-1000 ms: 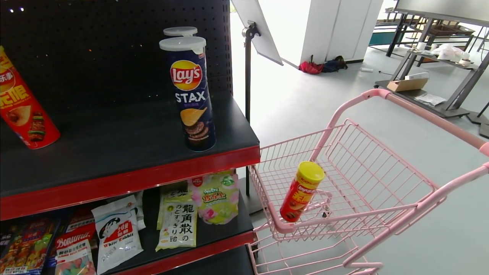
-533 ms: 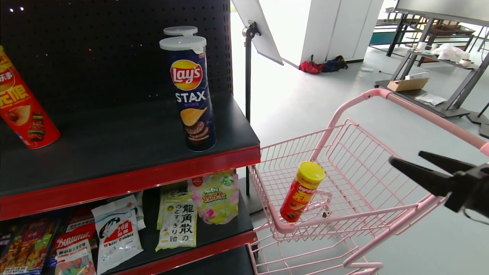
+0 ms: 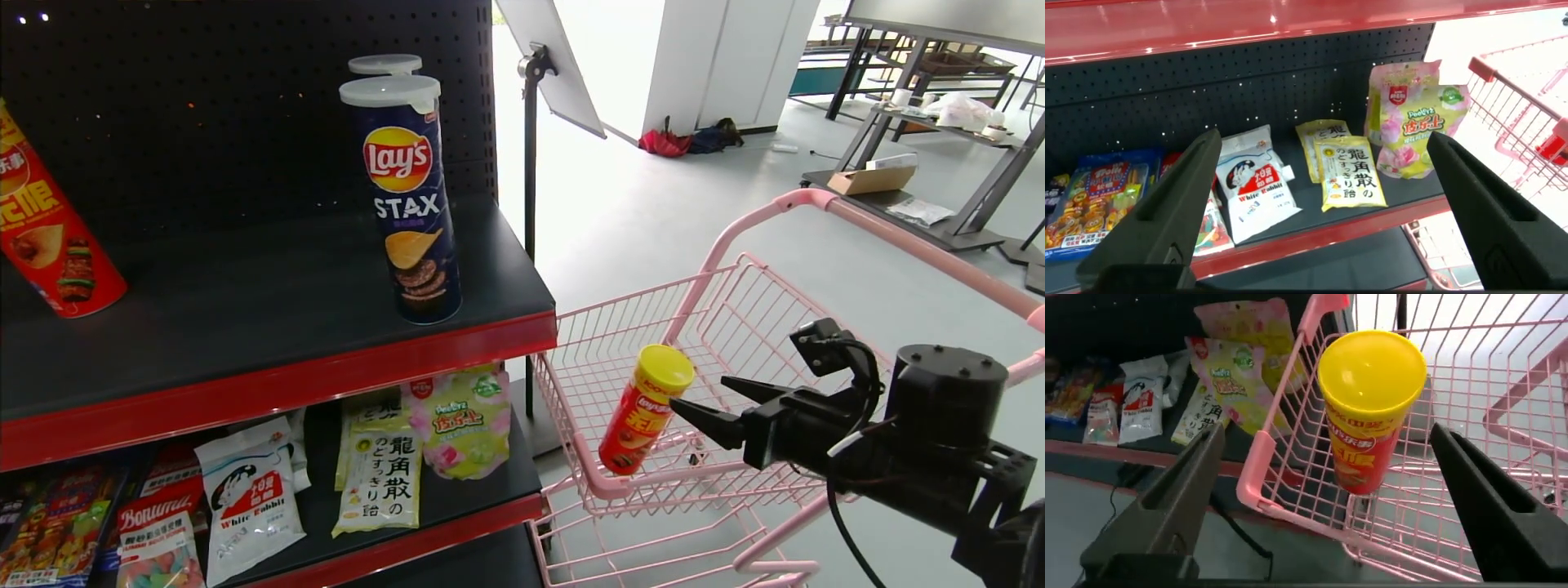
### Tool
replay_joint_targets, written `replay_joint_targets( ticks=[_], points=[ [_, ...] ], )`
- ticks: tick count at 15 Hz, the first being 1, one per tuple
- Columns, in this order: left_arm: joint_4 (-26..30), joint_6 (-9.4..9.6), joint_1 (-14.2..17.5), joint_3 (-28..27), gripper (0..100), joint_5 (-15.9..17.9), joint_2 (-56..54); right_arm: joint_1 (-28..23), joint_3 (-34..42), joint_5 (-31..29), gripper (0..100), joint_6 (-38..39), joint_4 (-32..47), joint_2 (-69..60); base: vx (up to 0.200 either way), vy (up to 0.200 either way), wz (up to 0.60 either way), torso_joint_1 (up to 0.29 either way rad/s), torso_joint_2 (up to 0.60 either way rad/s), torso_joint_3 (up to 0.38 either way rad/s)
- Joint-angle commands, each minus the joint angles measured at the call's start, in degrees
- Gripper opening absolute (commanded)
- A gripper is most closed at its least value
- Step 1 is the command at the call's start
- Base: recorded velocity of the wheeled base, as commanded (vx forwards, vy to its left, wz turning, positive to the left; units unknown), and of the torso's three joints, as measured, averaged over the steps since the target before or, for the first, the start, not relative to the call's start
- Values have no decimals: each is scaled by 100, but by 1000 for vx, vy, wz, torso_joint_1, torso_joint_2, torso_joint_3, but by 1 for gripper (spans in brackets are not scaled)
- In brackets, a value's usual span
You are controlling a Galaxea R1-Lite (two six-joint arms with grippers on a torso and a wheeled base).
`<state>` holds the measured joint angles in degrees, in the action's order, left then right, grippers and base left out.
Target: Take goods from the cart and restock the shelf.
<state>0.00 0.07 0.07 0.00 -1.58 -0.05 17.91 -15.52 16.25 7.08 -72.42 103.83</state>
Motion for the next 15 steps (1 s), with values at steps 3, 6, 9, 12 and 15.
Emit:
replay_joint_targets(
  ticks=[3, 6, 9, 12, 15],
  points=[
    [0, 1, 1, 0, 100, 0, 5, 46, 67, -78, 100, -40, -589, 1008, 0, 0, 0, 0, 0, 0],
    [0, 1, 1, 0, 100, -9, 5, 108, -21, -87, 100, -40, -589, 1175, 0, 0, 0, 0, 0, 0],
    [0, 1, 1, 0, 100, 0, 5, 99, -215, -104, 100, -40, -747, 1456, 0, 0, 0, 0, 0, 0],
    [0, 1, 1, 0, 100, 0, 5, 108, -514, -131, 100, -49, -844, 1808, 0, 0, 0, 0, 0, 0],
    [0, 10, 1, 0, 100, 0, 5, 116, -856, -263, 100, -58, -844, 2107, 0, 0, 0, 0, 0, 0]
  ],
)
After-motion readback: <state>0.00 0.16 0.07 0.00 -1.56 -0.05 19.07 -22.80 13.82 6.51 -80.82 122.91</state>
